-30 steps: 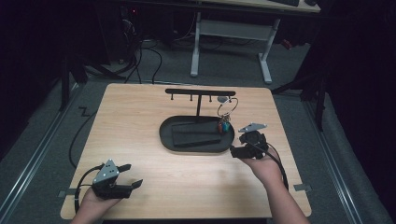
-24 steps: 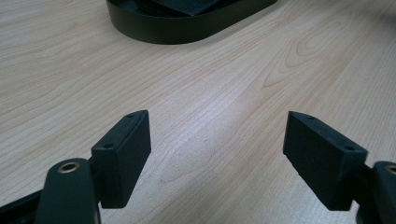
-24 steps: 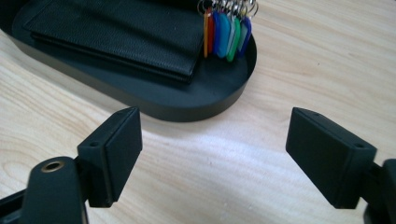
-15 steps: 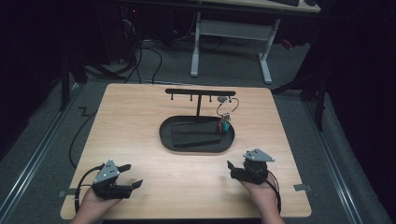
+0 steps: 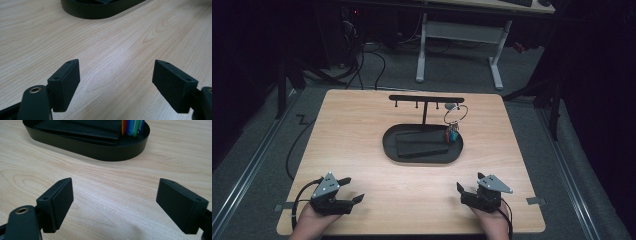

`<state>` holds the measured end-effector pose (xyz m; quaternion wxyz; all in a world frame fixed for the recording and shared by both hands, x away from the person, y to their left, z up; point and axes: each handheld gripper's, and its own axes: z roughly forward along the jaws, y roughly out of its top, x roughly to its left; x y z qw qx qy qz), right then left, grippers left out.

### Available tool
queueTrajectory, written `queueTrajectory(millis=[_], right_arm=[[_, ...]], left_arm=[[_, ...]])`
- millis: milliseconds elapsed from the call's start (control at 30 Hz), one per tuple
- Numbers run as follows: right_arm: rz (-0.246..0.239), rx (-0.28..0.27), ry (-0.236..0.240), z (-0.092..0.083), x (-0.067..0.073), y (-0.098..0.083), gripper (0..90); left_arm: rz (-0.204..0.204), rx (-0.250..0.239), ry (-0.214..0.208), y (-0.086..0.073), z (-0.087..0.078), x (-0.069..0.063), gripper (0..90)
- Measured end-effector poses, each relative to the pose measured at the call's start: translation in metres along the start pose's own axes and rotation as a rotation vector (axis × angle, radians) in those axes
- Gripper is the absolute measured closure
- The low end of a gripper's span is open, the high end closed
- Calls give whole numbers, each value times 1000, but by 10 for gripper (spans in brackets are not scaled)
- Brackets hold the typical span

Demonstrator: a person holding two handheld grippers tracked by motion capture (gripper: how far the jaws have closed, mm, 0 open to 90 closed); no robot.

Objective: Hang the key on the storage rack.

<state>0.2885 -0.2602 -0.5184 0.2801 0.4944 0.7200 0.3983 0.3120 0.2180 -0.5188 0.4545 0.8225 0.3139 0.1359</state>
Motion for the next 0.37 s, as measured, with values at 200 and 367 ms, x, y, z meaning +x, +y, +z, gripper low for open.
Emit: queueTrajectory(millis=[200, 367], right_arm=[[9, 13, 1, 3, 2, -1, 143], [18, 10, -4, 3, 2, 0, 143]], left_arm=[[-8, -11, -2, 0, -2, 4, 226], [-6, -11, -4, -1, -3, 3, 226]])
